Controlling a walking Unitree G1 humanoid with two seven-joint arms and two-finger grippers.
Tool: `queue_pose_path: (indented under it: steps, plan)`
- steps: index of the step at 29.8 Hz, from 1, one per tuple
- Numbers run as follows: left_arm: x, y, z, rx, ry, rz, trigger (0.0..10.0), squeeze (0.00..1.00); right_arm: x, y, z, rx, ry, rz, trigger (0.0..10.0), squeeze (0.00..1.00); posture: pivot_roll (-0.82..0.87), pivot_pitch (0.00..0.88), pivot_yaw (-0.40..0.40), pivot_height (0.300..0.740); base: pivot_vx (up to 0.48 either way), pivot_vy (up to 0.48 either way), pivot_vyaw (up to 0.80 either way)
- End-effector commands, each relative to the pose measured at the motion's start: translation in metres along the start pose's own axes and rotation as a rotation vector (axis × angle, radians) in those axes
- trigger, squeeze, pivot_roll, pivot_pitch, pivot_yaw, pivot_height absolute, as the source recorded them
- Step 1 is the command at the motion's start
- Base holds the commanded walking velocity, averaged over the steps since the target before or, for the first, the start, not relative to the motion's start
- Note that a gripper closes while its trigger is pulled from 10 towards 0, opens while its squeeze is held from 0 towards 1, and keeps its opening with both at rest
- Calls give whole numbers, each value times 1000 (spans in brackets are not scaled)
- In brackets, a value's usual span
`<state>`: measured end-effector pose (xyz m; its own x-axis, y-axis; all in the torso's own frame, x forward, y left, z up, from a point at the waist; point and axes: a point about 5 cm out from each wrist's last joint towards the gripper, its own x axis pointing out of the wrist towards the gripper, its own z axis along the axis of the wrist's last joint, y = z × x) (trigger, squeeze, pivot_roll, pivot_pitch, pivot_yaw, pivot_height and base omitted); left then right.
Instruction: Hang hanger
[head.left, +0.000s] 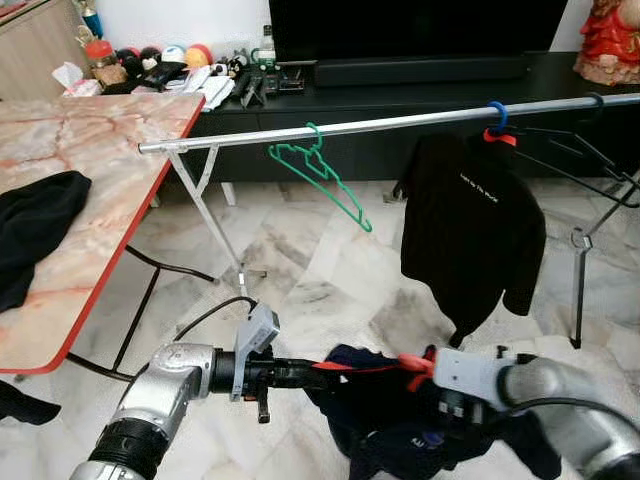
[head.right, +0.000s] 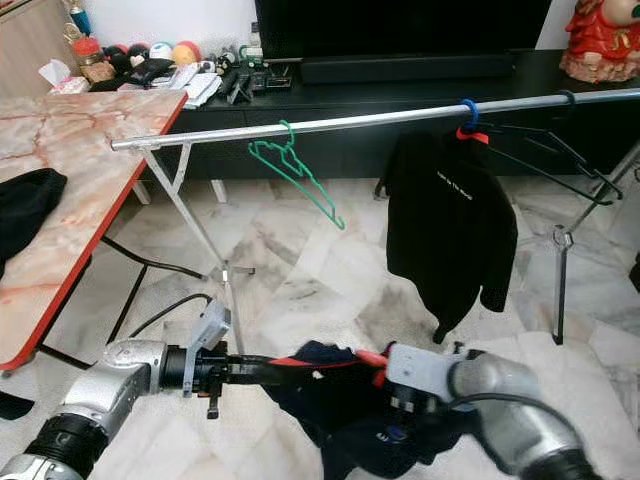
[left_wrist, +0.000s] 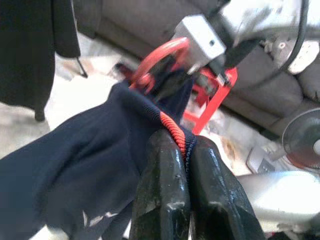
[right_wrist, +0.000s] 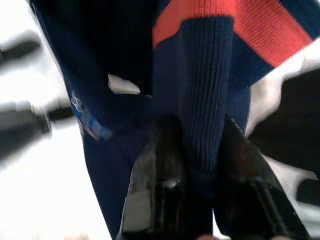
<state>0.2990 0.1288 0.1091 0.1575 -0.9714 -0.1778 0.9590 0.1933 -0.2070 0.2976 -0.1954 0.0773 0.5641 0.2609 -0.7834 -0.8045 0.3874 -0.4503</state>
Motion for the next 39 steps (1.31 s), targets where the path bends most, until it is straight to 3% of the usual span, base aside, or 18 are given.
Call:
queue_pose_path:
  steps: [1,6,8,9,10,11,12,13,14,21,23,26,28,31,39]
  plan:
    - [-5,-1,4,5,-3,-11,0,0,-4,-15,6,79,-44,-81,0,0,-85,112,75,740,0,0,0]
    - [-2,-7,8,-3,-24,-40,0,0,1,-22,18,172,-78,-174,0,0,-84,106,75,740,0,0,0]
    - [-1,-15,5,11,13,-71,0,0,6,-19,32,239,-140,-174,0,0,-79,99,78,740,0,0,0]
    - [-1,-16,5,13,20,-73,6706,0,7,-18,34,248,-149,-175,0,0,-79,99,78,740,0,0,0]
    - [-3,-17,2,15,43,-83,10000,0,7,-18,35,247,-151,-176,0,0,-79,98,81,740,0,0,0]
    - [-4,-19,-1,17,63,-91,10000,0,8,-19,36,247,-150,-186,0,0,-81,96,80,740,0,0,0]
    - [-5,-20,-2,27,77,-86,10000,910,8,-20,37,248,-152,-194,0,0,-80,93,80,740,0,0,0]
    - [-5,-20,-2,27,77,-86,10000,910,8,-20,37,248,-152,-194,0,0,-80,93,80,740,0,0,0]
    - [-6,-22,-4,35,99,-83,10000,1000,9,-22,39,260,-164,-210,0,0,-78,92,78,740,0,0,0]
    - [-11,-26,-2,43,123,-86,10000,1000,5,-34,45,277,-213,-249,0,0,-74,83,76,740,0,0,0]
    - [-13,-23,-1,70,137,-57,10000,1000,3,-39,49,246,-264,-257,0,0,-74,79,78,740,0,0,0]
    - [-15,-7,7,155,117,104,10000,1000,-1,-33,55,201,-386,-136,0,0,-70,75,76,740,0,0,0]
    - [-15,-5,10,154,102,107,10000,1000,-2,-29,51,156,-388,-87,0,0,-62,73,73,740,0,0,0]
    - [-9,-15,15,133,105,-30,10000,1000,-6,-24,31,8,-262,26,0,0,-66,75,69,740,0,0,0]
    - [4,-20,24,157,88,-135,10000,1000,-24,-11,22,-139,-273,257,0,0,-77,89,79,740,0,0,0]
